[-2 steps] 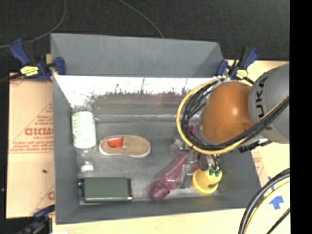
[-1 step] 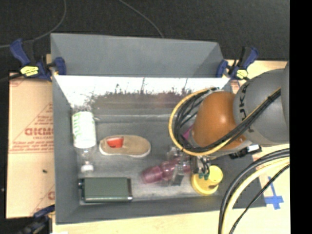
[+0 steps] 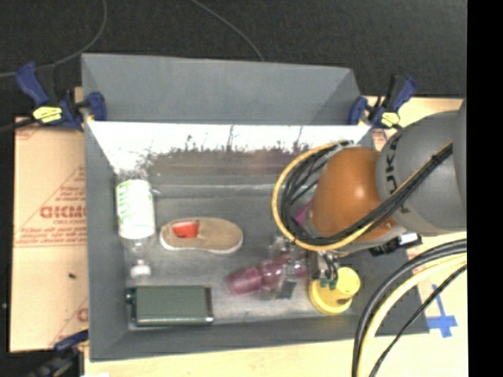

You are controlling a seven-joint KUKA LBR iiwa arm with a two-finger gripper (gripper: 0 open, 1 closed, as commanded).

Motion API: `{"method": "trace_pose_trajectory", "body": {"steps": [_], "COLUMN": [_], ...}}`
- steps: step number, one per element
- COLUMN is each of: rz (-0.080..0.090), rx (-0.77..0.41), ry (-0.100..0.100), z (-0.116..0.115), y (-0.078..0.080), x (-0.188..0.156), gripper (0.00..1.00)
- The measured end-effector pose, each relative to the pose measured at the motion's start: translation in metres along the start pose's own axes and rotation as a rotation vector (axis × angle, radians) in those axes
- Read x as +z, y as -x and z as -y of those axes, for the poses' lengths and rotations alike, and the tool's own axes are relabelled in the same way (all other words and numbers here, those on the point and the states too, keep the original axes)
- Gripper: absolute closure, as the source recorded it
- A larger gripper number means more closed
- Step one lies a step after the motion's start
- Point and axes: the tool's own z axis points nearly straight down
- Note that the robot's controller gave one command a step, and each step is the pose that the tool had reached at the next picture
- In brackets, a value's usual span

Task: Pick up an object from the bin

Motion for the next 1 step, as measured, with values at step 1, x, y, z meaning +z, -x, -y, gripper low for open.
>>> {"method": "trace_pose_trajectory", "body": {"steps": [1], "rz": [0.004], "rx": [-0.005], "ry": [0.001], "z": [-0.0014], "y": [0.0035], "x": [-0.0486], "gripper": [1.00]}}
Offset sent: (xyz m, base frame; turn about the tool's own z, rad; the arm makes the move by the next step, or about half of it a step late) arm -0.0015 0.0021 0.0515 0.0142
